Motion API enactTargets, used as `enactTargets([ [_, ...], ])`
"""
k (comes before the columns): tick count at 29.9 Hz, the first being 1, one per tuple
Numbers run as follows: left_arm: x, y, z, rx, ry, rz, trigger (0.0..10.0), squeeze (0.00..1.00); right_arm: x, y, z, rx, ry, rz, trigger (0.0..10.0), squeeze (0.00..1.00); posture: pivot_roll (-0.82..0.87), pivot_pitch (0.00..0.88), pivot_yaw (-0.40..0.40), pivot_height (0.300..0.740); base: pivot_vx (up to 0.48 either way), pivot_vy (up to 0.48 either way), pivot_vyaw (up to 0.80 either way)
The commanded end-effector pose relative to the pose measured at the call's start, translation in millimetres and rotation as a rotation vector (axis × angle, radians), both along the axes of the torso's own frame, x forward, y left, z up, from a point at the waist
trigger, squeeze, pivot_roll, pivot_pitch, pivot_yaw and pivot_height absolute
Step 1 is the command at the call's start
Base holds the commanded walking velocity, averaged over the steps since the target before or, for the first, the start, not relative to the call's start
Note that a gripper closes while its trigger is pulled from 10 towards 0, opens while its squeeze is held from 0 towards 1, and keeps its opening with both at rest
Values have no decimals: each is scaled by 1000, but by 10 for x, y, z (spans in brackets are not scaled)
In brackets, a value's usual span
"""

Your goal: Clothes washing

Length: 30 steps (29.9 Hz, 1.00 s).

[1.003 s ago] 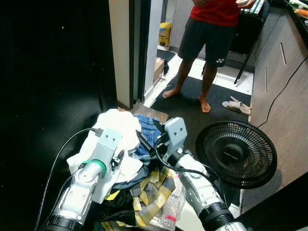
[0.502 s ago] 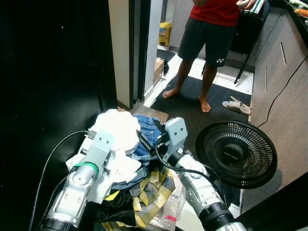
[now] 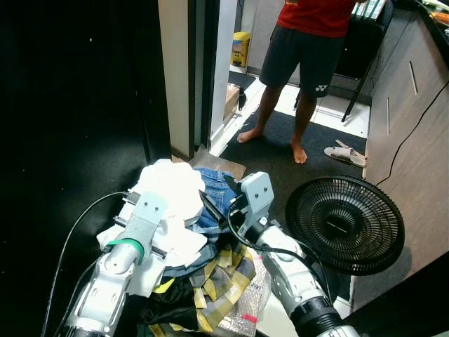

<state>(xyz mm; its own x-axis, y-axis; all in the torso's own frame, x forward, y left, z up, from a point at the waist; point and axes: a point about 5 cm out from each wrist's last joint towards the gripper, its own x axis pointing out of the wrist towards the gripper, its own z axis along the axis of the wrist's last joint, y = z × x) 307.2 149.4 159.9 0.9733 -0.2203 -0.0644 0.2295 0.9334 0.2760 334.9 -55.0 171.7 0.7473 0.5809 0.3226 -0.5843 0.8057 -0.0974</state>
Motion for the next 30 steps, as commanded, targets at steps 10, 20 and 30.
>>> enactTargets([
  [10, -391, -562, 868, -231, -263, -472, 10000, 0, -118, -172, 665, 131, -167, 64, 10000, 0, 60, 88, 9, 740, 0, 0, 0],
  [20, -517, -466, 671, -137, -177, -521, 10000, 0, -199, -263, 333, 41, -41, 99, 10000, 0, 57, 87, 5, 740, 0, 0, 0],
  [30, -405, -451, 714, -158, -191, -437, 10000, 0, -161, -920, 204, -52, -40, -266, 10000, 0, 44, 83, 9, 740, 0, 0, 0],
])
